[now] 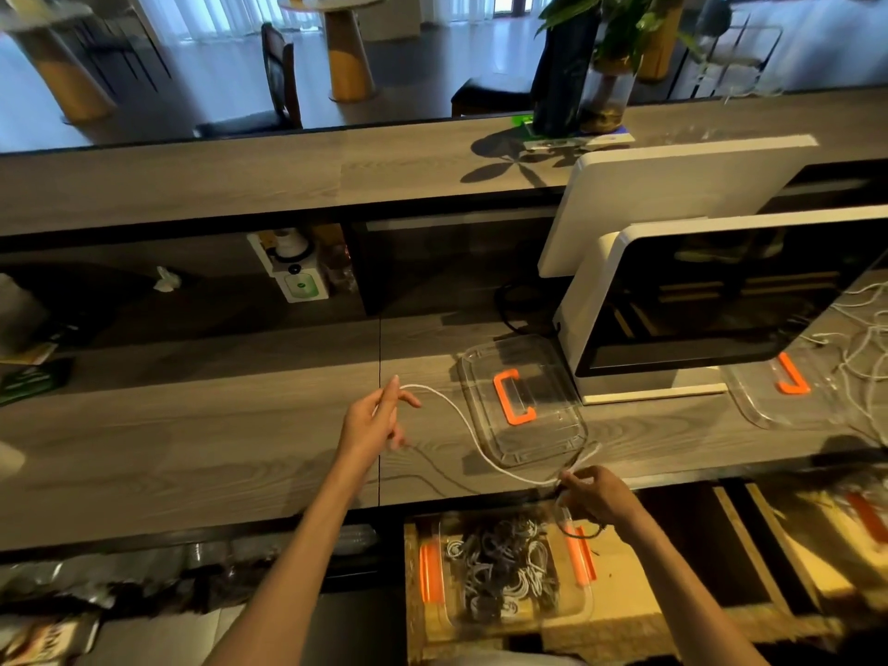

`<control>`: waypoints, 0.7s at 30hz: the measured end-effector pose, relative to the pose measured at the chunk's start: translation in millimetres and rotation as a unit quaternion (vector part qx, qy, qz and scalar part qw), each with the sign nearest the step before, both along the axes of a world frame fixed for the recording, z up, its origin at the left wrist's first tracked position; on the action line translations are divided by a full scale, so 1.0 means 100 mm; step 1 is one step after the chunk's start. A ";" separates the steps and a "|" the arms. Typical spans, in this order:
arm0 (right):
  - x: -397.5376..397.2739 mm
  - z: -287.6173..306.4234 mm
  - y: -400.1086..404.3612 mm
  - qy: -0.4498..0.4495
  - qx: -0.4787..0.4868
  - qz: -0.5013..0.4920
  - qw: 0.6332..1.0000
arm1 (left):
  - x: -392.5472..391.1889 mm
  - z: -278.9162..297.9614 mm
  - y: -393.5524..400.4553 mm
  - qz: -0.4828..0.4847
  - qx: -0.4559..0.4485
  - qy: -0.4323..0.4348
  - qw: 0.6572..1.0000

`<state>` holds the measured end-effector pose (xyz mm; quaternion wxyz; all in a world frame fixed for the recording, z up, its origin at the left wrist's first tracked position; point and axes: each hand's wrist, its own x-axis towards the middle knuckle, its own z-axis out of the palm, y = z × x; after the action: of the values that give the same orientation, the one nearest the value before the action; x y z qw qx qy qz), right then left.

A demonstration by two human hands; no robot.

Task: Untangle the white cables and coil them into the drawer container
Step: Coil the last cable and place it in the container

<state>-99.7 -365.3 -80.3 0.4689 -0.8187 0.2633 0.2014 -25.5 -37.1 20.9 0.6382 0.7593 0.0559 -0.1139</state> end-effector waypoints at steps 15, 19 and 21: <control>0.07 0.83 0.65 -0.299 -0.035 0.143 0.943 | -0.17 0.28 -0.48 -0.222 0.065 -0.080 0.970; 0.12 0.82 0.71 -0.343 -0.009 0.114 0.933 | -0.18 0.32 -0.52 -0.214 0.059 -0.088 0.971; 0.13 0.85 0.70 -0.324 0.035 0.068 0.943 | -0.18 0.27 -0.52 -0.186 0.057 -0.096 0.976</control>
<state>-86.8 -295.4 4.2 0.5422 -0.8388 0.0337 -0.0342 -43.2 -88.8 48.2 0.5643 0.7987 -0.1414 -0.1537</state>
